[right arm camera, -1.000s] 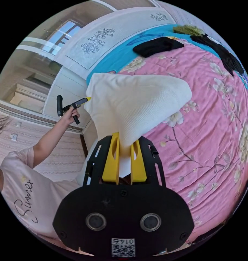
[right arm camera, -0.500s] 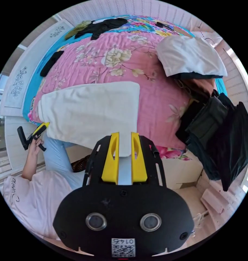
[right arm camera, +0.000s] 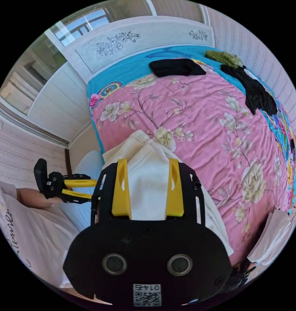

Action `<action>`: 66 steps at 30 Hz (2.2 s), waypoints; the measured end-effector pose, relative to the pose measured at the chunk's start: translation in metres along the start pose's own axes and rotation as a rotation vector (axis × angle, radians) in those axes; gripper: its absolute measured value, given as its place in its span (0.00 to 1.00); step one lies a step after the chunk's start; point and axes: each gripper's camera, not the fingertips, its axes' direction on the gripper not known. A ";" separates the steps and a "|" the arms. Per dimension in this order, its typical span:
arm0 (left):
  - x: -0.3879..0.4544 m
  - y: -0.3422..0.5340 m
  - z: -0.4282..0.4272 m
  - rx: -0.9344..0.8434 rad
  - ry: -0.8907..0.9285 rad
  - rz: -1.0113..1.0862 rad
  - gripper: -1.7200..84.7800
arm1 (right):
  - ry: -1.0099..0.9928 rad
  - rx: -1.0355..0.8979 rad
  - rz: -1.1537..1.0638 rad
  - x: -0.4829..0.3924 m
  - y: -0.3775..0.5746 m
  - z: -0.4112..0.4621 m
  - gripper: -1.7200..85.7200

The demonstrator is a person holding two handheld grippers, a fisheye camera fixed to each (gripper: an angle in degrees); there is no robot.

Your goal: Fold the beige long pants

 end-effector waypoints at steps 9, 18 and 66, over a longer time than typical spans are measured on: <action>0.012 0.009 -0.004 0.017 0.112 0.063 0.01 | -0.086 -0.046 -0.031 0.000 0.006 -0.016 0.07; 0.000 0.021 -0.014 0.046 0.015 0.031 0.02 | -0.194 0.000 -0.161 -0.028 -0.028 -0.056 0.09; 0.166 0.016 0.075 0.106 -0.288 0.375 0.02 | 0.272 0.092 0.136 -0.031 0.070 -0.089 0.03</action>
